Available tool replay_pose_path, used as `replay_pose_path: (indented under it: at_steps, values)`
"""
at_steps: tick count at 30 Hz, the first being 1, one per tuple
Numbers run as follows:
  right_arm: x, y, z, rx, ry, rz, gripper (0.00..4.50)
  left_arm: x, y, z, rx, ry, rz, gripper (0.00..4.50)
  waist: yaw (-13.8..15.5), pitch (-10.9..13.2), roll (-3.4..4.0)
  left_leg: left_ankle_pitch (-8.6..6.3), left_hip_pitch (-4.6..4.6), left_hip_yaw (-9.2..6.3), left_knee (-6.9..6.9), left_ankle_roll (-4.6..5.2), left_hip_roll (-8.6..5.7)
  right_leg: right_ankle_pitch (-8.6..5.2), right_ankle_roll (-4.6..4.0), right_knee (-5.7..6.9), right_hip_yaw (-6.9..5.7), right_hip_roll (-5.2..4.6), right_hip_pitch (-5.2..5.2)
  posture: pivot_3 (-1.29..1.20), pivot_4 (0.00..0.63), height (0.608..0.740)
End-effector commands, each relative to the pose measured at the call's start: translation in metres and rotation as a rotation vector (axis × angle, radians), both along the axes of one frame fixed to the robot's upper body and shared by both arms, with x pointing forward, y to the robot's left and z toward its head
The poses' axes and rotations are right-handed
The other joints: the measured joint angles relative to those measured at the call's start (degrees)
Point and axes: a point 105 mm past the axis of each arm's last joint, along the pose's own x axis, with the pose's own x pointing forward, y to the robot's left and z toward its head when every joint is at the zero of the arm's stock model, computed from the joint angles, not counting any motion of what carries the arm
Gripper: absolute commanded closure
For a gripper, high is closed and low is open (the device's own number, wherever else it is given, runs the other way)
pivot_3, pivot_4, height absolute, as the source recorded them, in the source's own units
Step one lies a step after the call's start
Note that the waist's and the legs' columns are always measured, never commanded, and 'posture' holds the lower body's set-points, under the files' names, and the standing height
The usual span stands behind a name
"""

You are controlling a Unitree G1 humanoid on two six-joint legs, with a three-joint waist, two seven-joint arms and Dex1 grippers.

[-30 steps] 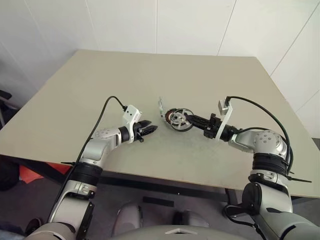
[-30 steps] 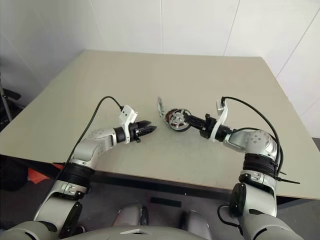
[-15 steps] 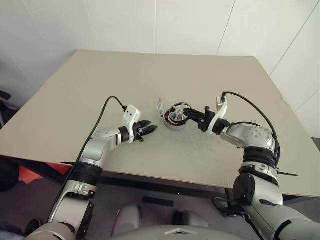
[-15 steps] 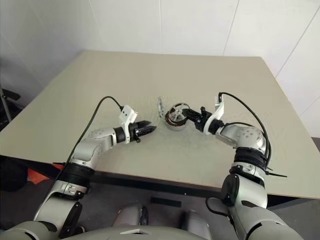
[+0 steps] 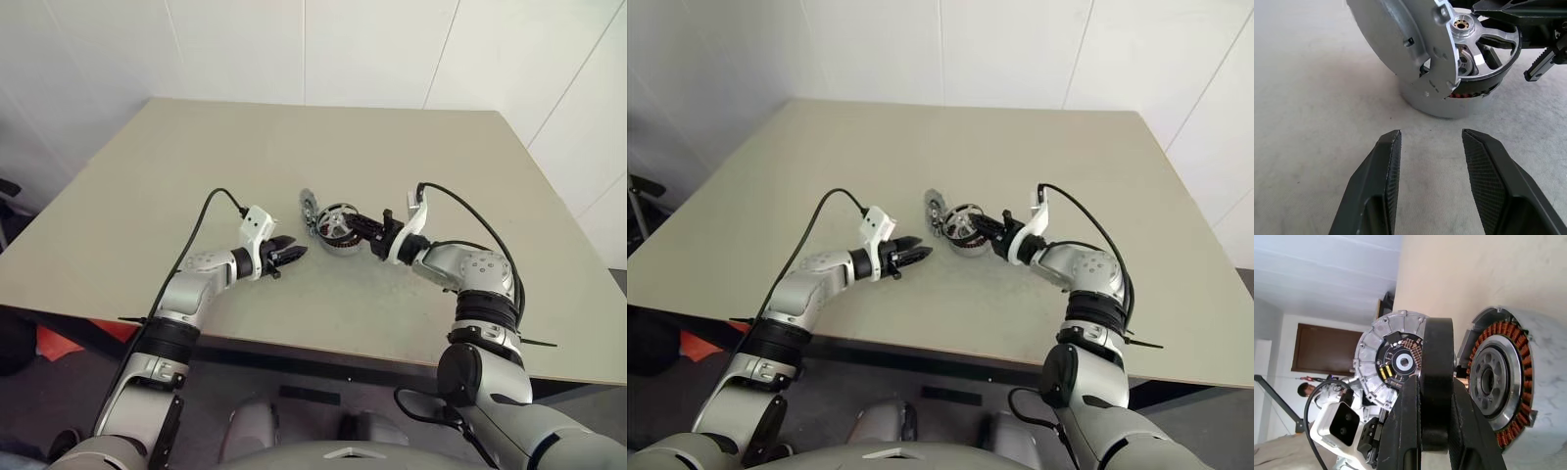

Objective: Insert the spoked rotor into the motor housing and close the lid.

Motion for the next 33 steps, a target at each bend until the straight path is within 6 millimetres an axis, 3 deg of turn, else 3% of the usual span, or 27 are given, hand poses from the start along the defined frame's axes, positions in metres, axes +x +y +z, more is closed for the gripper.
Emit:
replay_pose_path:
  at_steps: [1, 24, 25, 30, 31, 33]
  values:
    - [0.005, -0.003, 0.013, 0.023, -0.048, -0.015, 4.09, 0.002, 0.0, 0.012, -0.003, -0.048, -0.005, 2.41, -0.04, 0.0, 0.0, 0.0, 0.0, 0.0, 0.0, 0.0, 0.0, 0.0, 0.0, 0.0, 0.0, 0.0, 0.0, 0.0, 0.0, 0.74]
    - [0.001, -0.011, -0.003, -0.006, -0.024, -0.021, 4.09, 0.002, 0.002, 0.009, 0.011, -0.046, 0.0, 2.41, 0.04, 0.0, 0.0, 0.0, 0.0, 0.0, 0.0, 0.0, 0.0, 0.0, 0.0, 0.01, 0.0, 0.0, 0.01, 0.0, 0.0, 0.74]
    - [0.001, -0.01, -0.003, -0.011, -0.026, -0.019, 3.39, 0.002, 0.002, 0.009, 0.012, -0.046, -0.001, 2.41, 0.04, 0.0, 0.0, 0.0, 0.0, 0.0, 0.0, 0.0, 0.0, 0.0, 0.0, 0.02, 0.0, 0.0, 0.01, 0.0, 0.0, 0.74]
    - [0.005, -0.013, -0.004, -0.073, -0.05, -0.045, 1.85, 0.003, 0.002, 0.008, 0.013, -0.047, 0.0, 2.41, 0.01, -0.01, 0.01, 0.01, 0.09, 0.0, 0.01, 0.0, 0.0, 0.0, 0.0, 0.03, 0.0, 0.0, 0.08, 0.0, 0.0, 0.74]
    - [0.006, -0.014, -0.001, -0.074, -0.067, -0.048, 1.57, 0.003, 0.002, 0.008, 0.013, -0.046, 0.0, 2.41, 0.02, -0.01, 0.01, 0.01, 0.18, 0.0, 0.01, 0.0, 0.0, 0.0, 0.0, 0.02, 0.0, 0.0, 0.16, 0.0, 0.0, 0.74]
    - [0.007, -0.014, 0.005, -0.073, -0.103, -0.046, 1.57, 0.003, 0.002, 0.008, 0.013, -0.044, 0.001, 2.41, 0.01, -0.01, 0.01, 0.0, 0.41, 0.0, 0.01, -0.01, 0.0, -0.01, 0.0, -0.01, 0.0, -0.01, 0.38, 0.0, 0.0, 0.74]
